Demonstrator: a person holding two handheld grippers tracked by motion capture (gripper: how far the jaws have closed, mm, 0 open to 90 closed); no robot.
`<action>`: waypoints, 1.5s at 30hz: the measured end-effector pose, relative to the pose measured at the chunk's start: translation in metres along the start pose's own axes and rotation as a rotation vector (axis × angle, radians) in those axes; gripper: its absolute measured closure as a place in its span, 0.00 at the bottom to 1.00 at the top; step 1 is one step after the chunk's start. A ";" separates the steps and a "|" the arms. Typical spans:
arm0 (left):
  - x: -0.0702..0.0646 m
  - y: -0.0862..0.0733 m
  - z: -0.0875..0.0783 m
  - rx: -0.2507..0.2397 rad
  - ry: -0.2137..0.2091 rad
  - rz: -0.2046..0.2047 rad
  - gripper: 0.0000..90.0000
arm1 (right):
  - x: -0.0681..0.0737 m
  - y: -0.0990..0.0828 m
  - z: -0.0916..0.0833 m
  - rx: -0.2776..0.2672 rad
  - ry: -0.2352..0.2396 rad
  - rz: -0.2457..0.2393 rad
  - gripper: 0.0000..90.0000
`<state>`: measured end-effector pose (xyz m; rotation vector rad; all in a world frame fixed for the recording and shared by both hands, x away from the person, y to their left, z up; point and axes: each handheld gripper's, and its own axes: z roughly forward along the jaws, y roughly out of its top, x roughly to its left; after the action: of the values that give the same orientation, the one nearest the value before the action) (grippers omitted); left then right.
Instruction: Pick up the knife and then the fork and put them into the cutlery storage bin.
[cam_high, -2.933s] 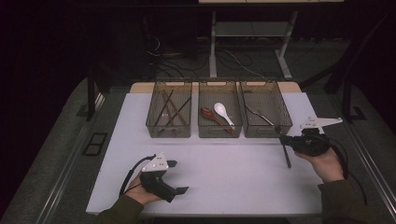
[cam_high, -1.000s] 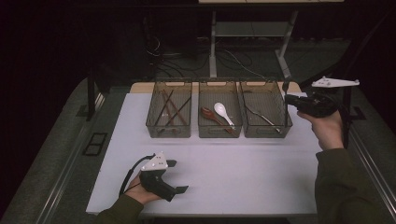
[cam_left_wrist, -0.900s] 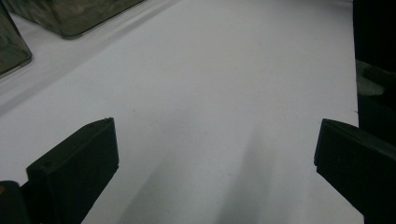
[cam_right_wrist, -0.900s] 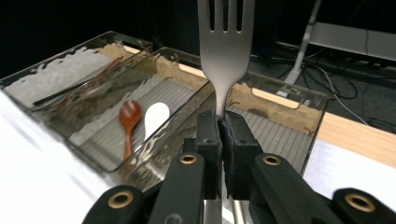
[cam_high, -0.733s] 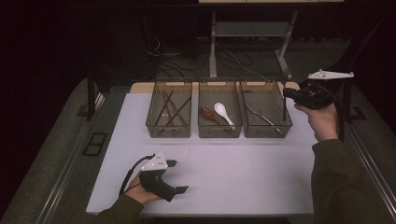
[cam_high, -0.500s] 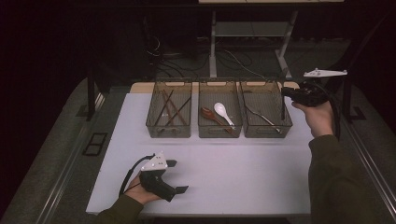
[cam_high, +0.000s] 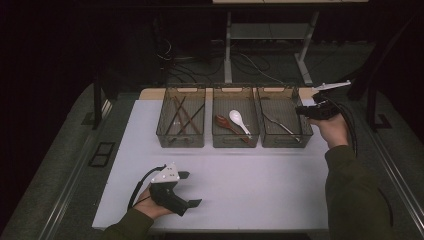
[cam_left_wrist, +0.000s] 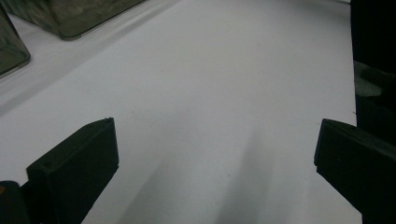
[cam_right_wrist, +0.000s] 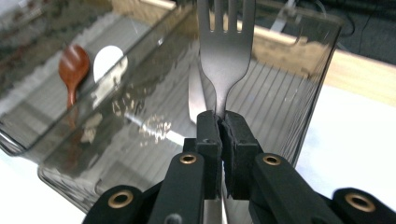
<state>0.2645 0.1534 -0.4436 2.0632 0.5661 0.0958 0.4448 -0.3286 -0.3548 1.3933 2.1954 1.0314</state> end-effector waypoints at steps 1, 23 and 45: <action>0.000 0.000 0.000 0.001 0.000 0.000 0.00 | 0.000 -0.001 0.002 0.011 0.001 -0.001 0.95; 0.000 0.000 0.001 0.001 -0.001 0.000 0.00 | 0.001 -0.007 0.036 0.119 0.011 0.005 0.88; 0.001 0.001 0.001 0.000 0.003 0.000 0.00 | 0.011 -0.010 0.022 0.034 0.066 0.044 0.31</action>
<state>0.2657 0.1525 -0.4433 2.0629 0.5678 0.0993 0.4469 -0.3127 -0.3754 1.4486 2.2478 1.0749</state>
